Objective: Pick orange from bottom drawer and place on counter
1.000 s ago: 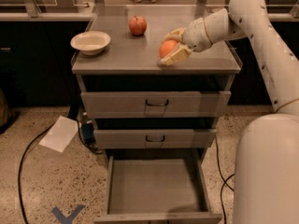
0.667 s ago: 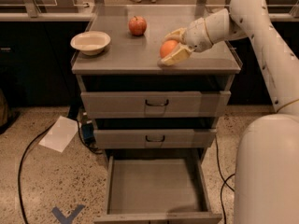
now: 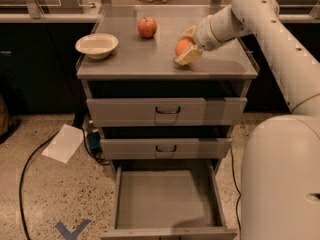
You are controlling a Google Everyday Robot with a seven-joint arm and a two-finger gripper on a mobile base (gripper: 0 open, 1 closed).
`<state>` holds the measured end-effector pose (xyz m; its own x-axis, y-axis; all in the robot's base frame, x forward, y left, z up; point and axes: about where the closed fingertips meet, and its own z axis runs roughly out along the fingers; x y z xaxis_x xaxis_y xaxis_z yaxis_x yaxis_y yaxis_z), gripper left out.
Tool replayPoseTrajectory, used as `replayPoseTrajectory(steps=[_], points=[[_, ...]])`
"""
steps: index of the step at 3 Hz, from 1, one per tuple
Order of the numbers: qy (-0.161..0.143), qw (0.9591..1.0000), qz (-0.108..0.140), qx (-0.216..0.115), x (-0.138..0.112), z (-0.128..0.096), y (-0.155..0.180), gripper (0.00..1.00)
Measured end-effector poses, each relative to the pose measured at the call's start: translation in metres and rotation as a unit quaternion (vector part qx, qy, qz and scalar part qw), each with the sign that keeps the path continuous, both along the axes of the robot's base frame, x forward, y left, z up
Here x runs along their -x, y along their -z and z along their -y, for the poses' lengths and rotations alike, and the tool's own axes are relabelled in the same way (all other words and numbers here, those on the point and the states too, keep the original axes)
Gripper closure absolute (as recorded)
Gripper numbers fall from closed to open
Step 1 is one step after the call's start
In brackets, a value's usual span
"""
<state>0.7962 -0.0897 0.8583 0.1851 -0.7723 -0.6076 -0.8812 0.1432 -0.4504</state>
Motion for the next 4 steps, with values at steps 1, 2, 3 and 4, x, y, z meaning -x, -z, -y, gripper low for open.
replayPoseTrajectory(steps=[1,2,3,4], points=[[0.057,0.9979,0.011,0.029,-0.0309,0.0123,0.0096,1.00],[0.077,0.9969,-0.002,0.018,-0.0379,0.0202,0.0181,1.00],[0.077,0.9969,-0.002,0.018,-0.0379,0.0202,0.0181,1.00],[0.077,0.9969,-0.002,0.018,-0.0379,0.0202,0.0181,0.81]])
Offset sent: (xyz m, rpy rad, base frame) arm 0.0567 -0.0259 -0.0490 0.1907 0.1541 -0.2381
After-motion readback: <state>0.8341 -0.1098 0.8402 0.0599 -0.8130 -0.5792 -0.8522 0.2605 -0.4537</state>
